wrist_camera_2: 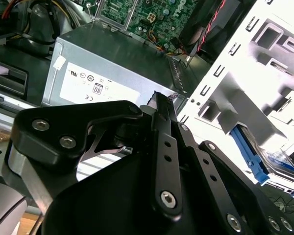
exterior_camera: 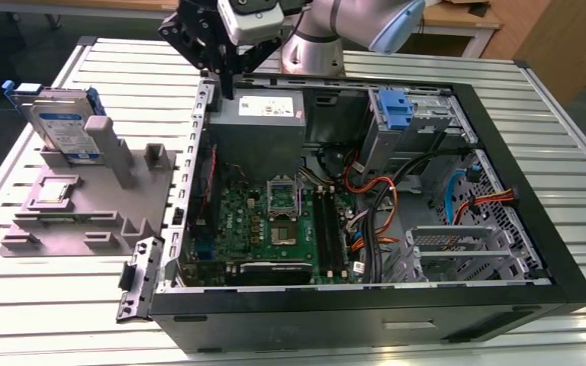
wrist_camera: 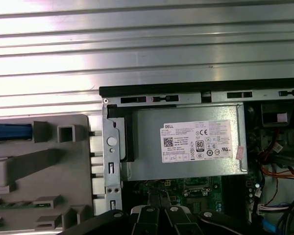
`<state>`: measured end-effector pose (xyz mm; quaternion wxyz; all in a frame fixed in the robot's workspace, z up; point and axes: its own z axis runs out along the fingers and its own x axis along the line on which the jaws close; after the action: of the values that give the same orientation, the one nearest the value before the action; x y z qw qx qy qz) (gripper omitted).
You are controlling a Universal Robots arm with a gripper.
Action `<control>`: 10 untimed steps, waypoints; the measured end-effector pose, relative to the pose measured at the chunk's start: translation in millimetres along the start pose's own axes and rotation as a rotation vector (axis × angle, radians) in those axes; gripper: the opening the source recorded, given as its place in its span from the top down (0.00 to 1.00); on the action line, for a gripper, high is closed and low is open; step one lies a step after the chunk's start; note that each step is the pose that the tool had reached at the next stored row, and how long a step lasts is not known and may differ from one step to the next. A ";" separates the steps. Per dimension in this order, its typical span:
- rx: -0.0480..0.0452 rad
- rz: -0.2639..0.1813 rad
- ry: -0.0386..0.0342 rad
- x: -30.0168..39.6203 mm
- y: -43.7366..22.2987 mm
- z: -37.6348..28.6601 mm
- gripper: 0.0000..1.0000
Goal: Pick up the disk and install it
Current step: 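Reach for the disk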
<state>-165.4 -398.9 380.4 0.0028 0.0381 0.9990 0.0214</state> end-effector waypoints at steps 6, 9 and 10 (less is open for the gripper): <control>0.0000 0.000 0.0012 1.9 -0.2 0.5 0.90; 0.0001 0.000 0.0015 2.8 -0.2 0.7 0.90; 0.0001 0.000 0.0017 3.1 -0.3 0.8 0.90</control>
<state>-168.5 -398.9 379.6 0.0019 0.0381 0.9990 0.0213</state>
